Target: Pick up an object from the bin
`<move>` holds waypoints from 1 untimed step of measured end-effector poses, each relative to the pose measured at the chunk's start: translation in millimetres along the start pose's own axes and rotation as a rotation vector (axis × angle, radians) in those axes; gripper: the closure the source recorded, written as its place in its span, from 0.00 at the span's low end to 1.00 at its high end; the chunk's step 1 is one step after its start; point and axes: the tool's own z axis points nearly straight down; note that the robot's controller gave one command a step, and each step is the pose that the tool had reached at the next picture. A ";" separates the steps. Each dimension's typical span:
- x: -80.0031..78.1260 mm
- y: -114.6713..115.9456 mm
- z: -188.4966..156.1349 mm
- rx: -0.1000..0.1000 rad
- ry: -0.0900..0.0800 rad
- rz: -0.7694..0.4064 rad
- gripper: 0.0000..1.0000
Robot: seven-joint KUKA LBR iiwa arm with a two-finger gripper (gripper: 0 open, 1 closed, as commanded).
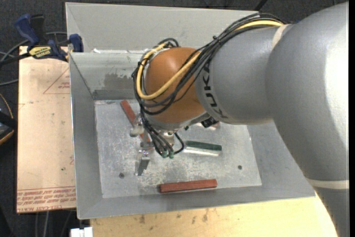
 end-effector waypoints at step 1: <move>-23.0 -58.5 13.0 0.000 0.005 -0.083 0.00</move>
Offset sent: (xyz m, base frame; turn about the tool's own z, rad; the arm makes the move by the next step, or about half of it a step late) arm 0.0392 -0.0547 -0.0551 -0.0759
